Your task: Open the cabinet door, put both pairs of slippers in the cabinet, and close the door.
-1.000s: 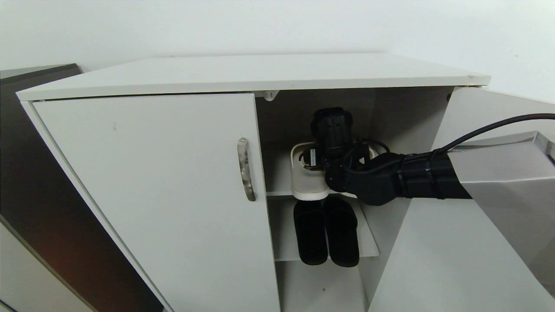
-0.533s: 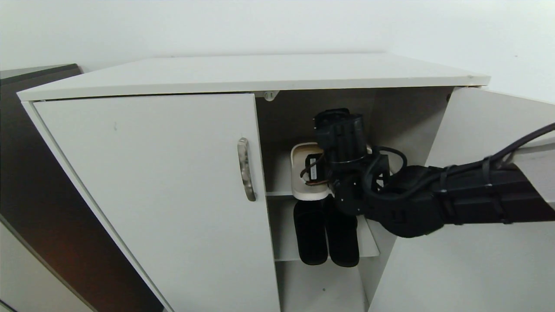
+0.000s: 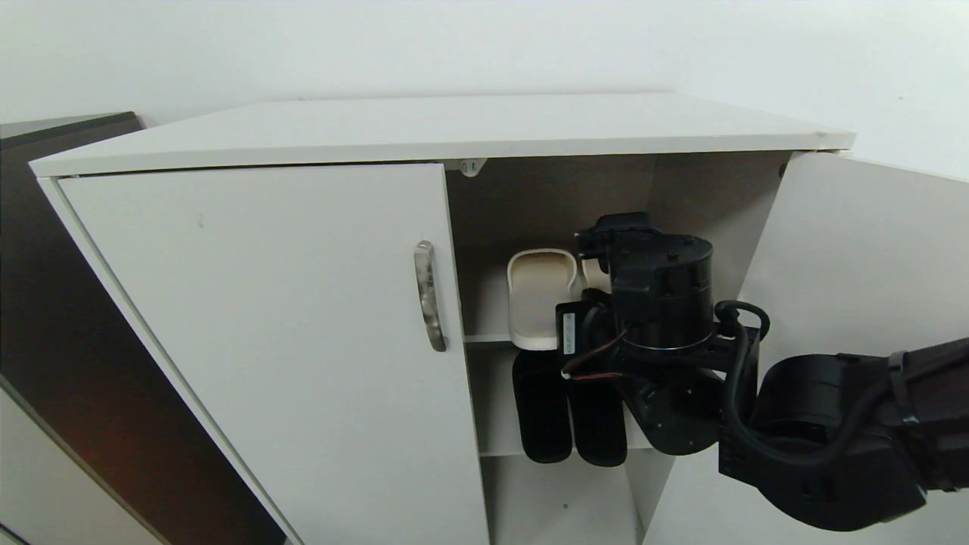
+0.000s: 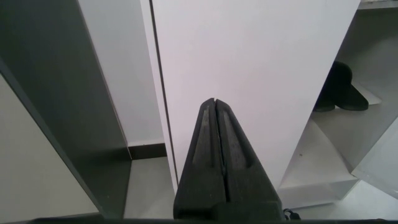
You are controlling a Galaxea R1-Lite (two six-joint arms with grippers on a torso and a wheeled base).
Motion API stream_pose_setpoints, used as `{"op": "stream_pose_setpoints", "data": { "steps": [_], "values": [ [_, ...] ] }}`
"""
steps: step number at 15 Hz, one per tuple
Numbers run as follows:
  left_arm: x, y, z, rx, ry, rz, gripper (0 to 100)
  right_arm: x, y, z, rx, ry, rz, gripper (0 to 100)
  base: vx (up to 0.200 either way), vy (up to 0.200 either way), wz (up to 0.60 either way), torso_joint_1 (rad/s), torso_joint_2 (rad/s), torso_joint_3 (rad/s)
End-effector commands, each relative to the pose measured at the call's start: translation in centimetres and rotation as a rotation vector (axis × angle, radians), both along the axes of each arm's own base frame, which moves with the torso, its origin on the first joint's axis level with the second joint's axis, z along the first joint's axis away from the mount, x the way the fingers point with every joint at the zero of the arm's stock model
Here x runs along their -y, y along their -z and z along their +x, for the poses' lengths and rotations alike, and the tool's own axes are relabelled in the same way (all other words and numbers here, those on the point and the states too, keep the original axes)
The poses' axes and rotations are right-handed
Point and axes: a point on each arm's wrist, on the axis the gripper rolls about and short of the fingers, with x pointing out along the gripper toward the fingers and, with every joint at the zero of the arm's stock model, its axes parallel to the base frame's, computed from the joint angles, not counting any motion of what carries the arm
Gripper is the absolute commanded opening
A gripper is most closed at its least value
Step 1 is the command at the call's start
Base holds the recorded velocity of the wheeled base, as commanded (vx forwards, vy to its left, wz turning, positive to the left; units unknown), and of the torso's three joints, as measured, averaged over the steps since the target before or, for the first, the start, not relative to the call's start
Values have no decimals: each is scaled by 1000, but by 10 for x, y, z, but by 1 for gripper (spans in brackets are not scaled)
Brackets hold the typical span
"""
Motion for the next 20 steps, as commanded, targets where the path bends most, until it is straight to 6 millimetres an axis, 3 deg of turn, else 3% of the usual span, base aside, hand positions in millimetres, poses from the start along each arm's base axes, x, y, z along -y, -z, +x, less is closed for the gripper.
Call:
{"op": "stream_pose_setpoints", "data": {
  "steps": [1, 6, 20],
  "values": [
    [0, 0, 0, 0, 0, 0, 0, 1, -3, -3, 4, -5, 6, 0, 0, 0, 0, 0, 0, 0],
    [0, 0, 0, 0, 0, 0, 0, 1, -2, -3, 3, -4, 5, 0, 0, 0, 0, 0, 0, 0],
    [0, 0, 0, 0, 0, 0, 0, 2, 5, -4, -13, -7, -11, 0, -200, 0, 0, 1, 2, 2]
  ]
}}
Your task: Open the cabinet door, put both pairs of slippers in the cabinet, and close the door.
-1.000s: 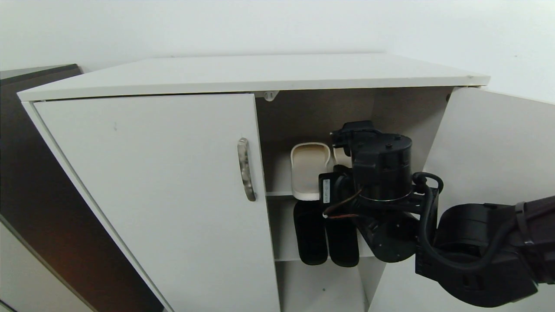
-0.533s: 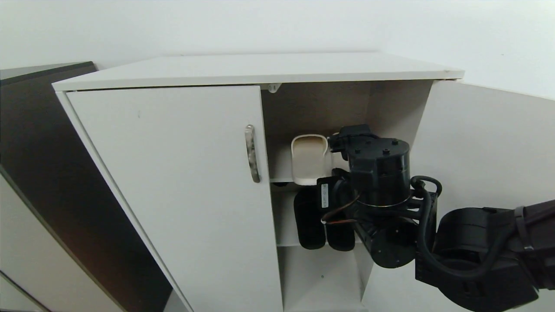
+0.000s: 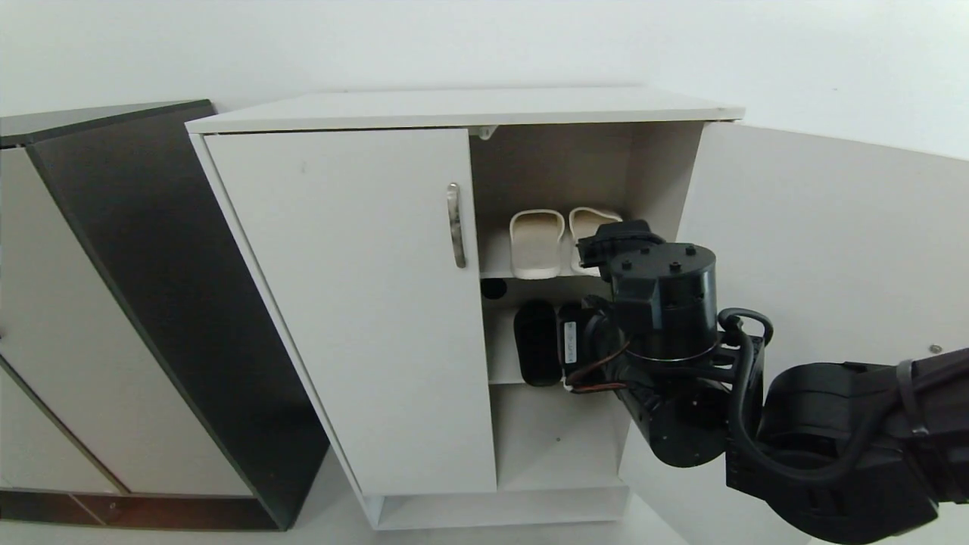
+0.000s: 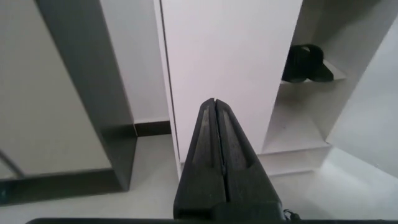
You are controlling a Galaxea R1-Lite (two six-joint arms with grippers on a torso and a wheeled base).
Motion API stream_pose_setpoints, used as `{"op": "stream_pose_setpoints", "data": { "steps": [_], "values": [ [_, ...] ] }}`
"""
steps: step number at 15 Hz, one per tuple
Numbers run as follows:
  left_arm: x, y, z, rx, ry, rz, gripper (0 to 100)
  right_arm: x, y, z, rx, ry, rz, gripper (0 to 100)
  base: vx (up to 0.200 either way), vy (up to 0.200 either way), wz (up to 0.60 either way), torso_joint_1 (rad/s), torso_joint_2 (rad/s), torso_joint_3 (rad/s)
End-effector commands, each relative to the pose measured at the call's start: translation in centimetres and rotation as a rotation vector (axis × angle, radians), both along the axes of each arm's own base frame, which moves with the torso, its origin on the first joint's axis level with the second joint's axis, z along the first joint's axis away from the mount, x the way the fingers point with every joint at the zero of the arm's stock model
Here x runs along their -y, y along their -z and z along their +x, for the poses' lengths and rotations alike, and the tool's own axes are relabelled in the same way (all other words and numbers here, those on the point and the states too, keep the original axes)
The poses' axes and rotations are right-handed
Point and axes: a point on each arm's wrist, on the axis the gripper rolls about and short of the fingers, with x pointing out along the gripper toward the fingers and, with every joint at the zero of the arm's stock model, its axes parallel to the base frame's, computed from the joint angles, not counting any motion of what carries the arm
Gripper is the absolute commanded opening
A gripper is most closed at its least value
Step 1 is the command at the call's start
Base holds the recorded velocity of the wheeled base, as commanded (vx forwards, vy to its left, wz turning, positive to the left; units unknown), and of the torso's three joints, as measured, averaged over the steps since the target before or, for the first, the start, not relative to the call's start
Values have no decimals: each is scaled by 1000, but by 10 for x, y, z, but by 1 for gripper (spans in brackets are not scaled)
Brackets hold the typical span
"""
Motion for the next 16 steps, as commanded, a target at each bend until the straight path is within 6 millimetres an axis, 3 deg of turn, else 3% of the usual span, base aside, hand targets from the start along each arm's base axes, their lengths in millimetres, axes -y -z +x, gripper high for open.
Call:
{"op": "stream_pose_setpoints", "data": {
  "steps": [1, 9, 16],
  "values": [
    [0, 0, 0, 1, 0, 0, 0, 0, 3, 0, -7, 0, -7, 0, -200, 0, 0, 2, 2, 2],
    [0, 0, 0, 1, 0, 2, 0, 4, 11, 0, -12, 2, -23, 0, -200, 0, 0, 2, 2, 2],
    [0, 0, 0, 1, 0, 2, 0, 5, 16, -1, -22, -1, -42, 0, 0, 0, 0, 0, 0, 0]
  ]
}}
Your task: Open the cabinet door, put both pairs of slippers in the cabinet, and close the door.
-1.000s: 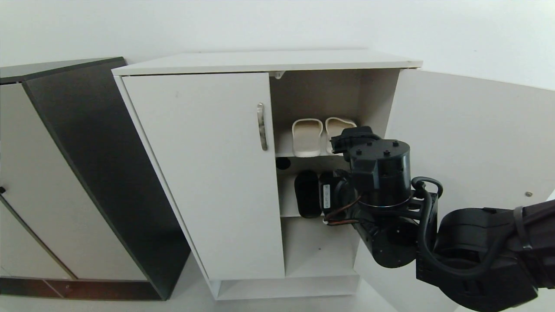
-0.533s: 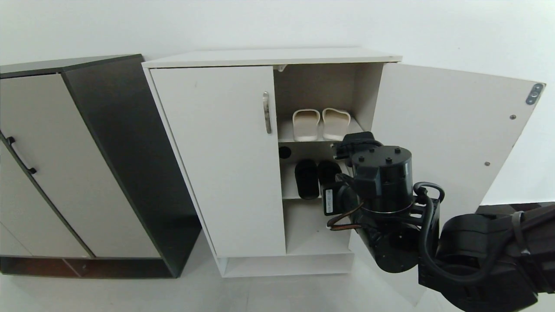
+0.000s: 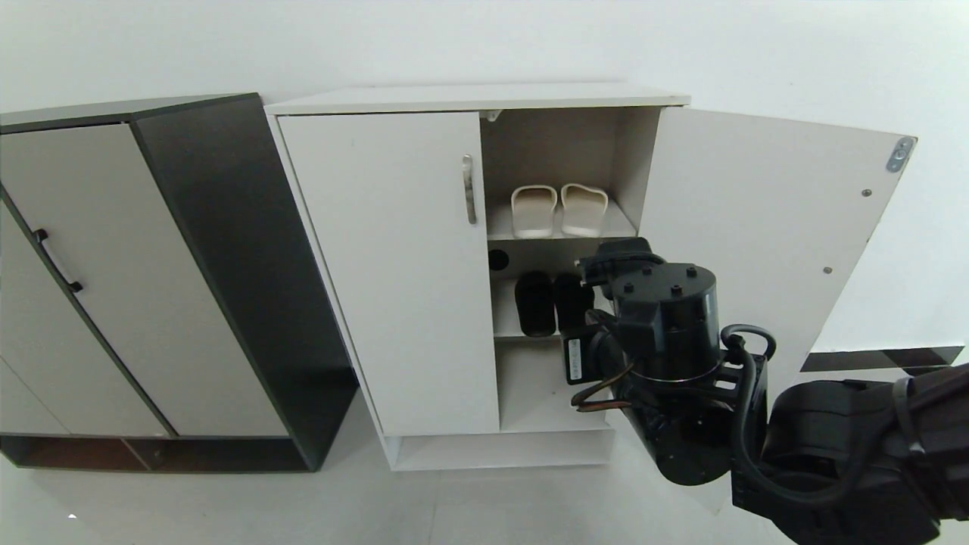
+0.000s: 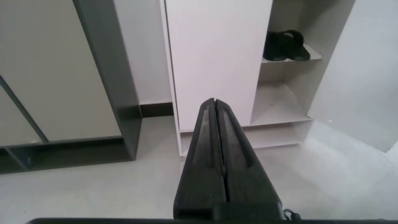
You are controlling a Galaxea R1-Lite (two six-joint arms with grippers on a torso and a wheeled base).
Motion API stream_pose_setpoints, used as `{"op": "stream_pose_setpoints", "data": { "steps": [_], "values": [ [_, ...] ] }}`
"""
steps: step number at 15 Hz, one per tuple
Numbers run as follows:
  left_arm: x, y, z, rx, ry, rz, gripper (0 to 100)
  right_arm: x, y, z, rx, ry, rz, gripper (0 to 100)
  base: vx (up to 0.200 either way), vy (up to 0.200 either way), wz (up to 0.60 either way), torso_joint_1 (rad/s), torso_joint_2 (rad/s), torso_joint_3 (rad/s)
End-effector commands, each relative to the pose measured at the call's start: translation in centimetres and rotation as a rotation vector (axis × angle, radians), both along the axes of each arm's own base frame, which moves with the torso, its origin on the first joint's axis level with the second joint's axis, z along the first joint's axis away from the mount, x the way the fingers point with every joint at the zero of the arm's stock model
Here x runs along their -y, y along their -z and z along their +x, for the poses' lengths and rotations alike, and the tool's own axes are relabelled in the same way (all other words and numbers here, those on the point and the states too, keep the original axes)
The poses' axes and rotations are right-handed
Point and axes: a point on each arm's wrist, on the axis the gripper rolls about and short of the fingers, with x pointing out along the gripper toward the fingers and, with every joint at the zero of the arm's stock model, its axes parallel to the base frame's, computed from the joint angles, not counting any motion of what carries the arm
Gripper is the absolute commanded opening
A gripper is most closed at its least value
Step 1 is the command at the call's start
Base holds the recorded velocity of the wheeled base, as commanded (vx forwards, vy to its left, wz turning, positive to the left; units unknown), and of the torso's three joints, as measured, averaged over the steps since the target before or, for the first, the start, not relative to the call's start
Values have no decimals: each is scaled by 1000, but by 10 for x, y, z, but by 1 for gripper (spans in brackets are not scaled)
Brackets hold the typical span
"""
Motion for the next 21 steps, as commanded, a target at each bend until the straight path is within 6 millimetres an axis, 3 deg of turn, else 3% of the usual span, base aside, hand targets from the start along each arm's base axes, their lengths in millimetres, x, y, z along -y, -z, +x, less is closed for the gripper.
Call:
{"op": "stream_pose_setpoints", "data": {
  "steps": [1, 15, 21],
  "values": [
    [0, 0, 0, 0, 0, 0, 0, 0, 2, 0, -4, 0, -6, 0, 0, 0, 0, 0, 0, 0],
    [0, 0, 0, 0, 0, -1, 0, 0, 5, 0, -9, 0, -13, 0, 0, 0, 0, 0, 0, 0],
    [0, 0, 0, 0, 0, -1, 0, 1, 4, 2, -9, 6, -13, 0, 0, 0, 0, 28, -282, -300]
  ]
}}
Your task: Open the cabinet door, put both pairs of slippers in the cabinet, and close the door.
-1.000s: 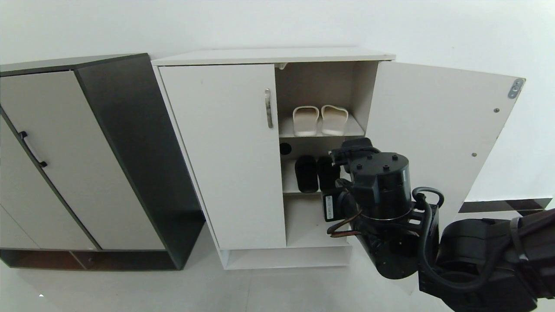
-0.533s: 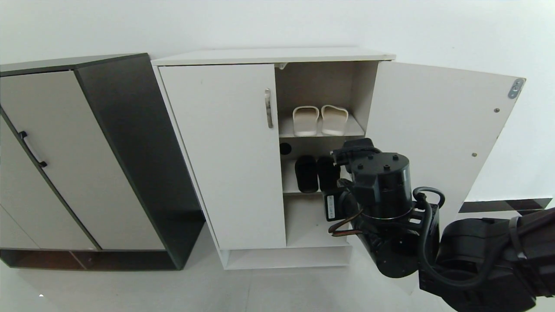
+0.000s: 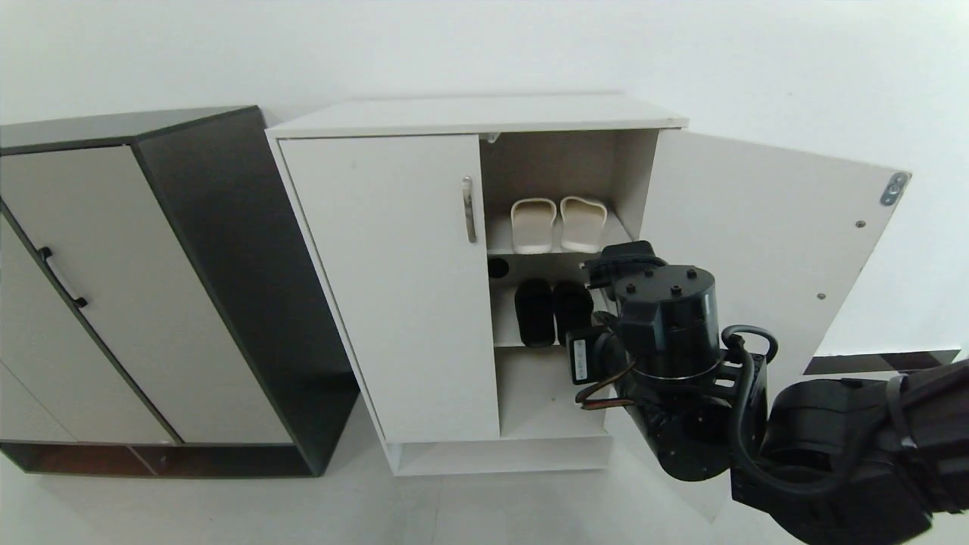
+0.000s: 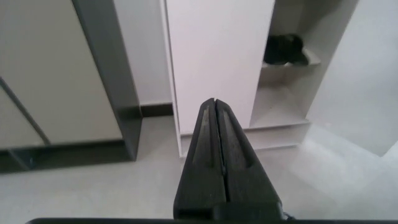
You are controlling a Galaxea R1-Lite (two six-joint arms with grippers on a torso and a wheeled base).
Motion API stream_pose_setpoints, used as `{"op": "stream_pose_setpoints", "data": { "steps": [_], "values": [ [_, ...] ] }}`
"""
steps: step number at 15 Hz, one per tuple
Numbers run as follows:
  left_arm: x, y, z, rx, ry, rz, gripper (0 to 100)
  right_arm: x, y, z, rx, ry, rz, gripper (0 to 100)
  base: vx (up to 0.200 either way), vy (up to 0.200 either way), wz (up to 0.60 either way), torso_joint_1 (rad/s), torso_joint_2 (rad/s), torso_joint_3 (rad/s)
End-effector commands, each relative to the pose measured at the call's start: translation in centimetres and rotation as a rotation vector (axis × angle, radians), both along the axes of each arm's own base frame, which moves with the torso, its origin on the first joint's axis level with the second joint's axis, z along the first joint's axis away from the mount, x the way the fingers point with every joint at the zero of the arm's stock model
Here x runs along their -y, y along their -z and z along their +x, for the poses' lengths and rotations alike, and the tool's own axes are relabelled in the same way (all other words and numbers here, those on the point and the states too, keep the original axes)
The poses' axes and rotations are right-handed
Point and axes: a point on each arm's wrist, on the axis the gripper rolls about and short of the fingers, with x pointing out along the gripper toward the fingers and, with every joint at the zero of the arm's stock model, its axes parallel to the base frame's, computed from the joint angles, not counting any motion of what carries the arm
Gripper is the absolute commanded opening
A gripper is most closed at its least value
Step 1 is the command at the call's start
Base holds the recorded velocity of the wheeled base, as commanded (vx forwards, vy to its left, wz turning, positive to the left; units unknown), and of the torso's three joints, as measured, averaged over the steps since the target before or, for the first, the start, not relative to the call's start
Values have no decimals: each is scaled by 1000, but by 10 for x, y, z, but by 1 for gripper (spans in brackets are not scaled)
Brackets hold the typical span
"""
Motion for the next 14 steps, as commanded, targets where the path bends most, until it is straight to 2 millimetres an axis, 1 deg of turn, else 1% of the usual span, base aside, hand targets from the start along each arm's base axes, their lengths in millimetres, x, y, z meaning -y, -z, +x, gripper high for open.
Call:
{"op": "stream_pose_setpoints", "data": {
  "steps": [1, 7, 14],
  "values": [
    [0, 0, 0, -1, 0, 0, 0, 1, 0, 1, -2, 2, -2, 0, 0, 0, 0, 27, -559, -354],
    [0, 0, 0, -1, 0, 0, 0, 0, 1, 1, -3, 1, -3, 0, 0, 0, 0, 120, -473, -340],
    [0, 0, 0, -1, 0, 0, 0, 1, 1, 1, -4, 1, -4, 0, 0, 0, 0, 169, -484, -319]
  ]
}}
